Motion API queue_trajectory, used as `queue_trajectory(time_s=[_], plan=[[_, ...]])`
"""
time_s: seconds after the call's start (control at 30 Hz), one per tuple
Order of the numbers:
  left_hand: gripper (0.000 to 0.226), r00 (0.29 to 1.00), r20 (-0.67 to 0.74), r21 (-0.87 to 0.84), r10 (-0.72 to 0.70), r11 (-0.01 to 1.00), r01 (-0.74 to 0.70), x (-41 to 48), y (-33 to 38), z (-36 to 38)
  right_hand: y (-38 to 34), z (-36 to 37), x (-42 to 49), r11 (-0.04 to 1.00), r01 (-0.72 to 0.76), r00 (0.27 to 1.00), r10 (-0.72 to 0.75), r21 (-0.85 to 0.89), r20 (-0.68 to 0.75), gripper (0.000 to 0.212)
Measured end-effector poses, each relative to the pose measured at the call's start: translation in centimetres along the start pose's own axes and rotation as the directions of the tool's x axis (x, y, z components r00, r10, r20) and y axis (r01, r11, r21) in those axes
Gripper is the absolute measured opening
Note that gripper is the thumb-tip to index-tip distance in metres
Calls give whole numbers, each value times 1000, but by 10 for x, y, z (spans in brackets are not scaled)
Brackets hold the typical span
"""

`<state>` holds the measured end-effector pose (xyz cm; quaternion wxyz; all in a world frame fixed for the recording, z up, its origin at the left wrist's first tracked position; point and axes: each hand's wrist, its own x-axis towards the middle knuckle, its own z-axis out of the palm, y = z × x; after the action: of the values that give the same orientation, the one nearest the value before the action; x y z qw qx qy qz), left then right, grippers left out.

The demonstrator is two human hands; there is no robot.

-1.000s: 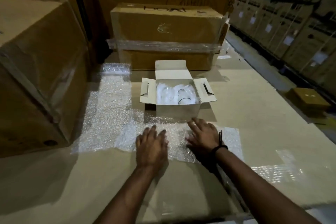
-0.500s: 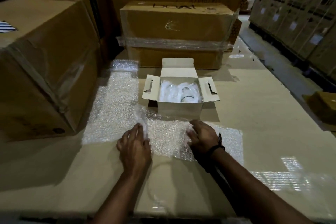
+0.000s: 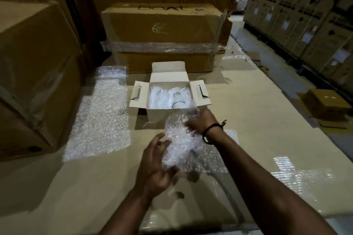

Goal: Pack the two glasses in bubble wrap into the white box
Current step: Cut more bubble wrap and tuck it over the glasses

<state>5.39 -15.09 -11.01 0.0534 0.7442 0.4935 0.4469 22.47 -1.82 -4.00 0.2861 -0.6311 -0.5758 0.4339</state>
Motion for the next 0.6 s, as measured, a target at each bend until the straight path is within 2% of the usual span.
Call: queue_trajectory(time_s=[0.07,0.13,0.23,0.27,0.33,0.4,0.47,0.53,0.6], plan=[[60,993,29,-27,-117,993,118,6,-4,5,17,-29,1,998,-55,998,56,31,-32,29],[67,967,146,50,-208,978,202,14,-6,14,32,-55,-2,993,-117,992,118,29,-36,31],[91,849,385,264,-363,924,275,27,-1,28,57,-83,-6,978,-208,975,206,-30,-80,38],[92,803,433,351,-410,897,269,30,1,33,65,-88,-6,971,-238,967,235,-20,-98,43],[74,740,474,466,-477,849,248,36,6,42,79,-95,-7,957,-276,951,259,-90,-169,55],[65,744,429,514,-513,815,266,38,11,47,86,-99,-12,886,-322,935,242,-334,-260,62],[68,778,293,558,-556,760,334,42,15,48,87,-100,-17,809,-349,929,235,-473,-285,55],[63,768,181,598,-615,688,410,48,18,50,86,-97,-19,783,-370,926,264,-501,-270,46],[54,753,156,632,-639,651,421,57,18,52,85,-94,-20,778,-397,916,300,-487,-267,41]])
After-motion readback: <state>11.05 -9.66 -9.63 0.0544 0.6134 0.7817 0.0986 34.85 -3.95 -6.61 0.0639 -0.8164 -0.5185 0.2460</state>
